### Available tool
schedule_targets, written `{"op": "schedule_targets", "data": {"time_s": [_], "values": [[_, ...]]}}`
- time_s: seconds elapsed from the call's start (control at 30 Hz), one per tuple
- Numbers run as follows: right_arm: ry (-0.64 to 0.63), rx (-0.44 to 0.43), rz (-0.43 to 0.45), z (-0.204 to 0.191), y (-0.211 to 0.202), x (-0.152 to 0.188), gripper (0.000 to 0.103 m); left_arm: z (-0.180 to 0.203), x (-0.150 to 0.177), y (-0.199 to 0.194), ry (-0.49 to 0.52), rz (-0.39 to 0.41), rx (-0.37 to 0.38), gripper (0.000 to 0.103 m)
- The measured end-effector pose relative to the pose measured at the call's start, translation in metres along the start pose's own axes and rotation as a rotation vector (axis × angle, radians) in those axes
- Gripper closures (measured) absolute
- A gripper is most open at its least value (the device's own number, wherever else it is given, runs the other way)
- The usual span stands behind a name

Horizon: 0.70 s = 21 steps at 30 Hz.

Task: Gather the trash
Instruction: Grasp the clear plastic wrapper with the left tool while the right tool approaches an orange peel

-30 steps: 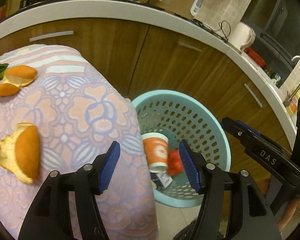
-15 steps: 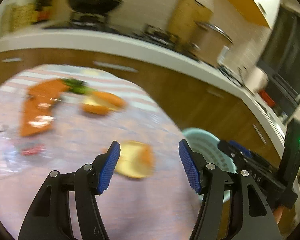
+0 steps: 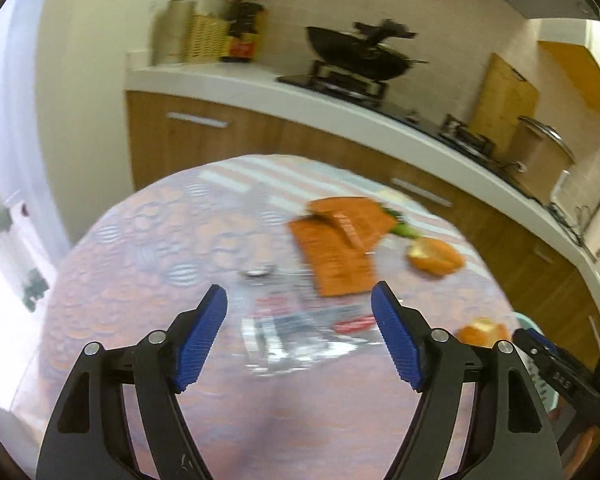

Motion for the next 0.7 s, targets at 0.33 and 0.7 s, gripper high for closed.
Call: {"op": "schedule_targets", "data": {"time_s": [0.33, 0.7], "values": [[-0.069, 0.051, 0.0, -0.014, 0.013, 0.003, 0.036, -0.025, 0.013, 0.052, -0.023, -0.127, -0.019, 0.024], [-0.069, 0.032, -0.018, -0.014, 0.017, 0.004, 0.034, 0.029, 0.026, 0.065, 0.165, -0.14, -0.031, 0.035]]}}
Point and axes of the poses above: each gripper's, at about its wrist camera, not at the fingertips, and y roughly the way its jaws point, z to its right, x to its underside, the point moved 4 cm from there along y, roughly the way its jaws point, and after that the axes turned 14 degrees about -x, right-handed, at the moved point
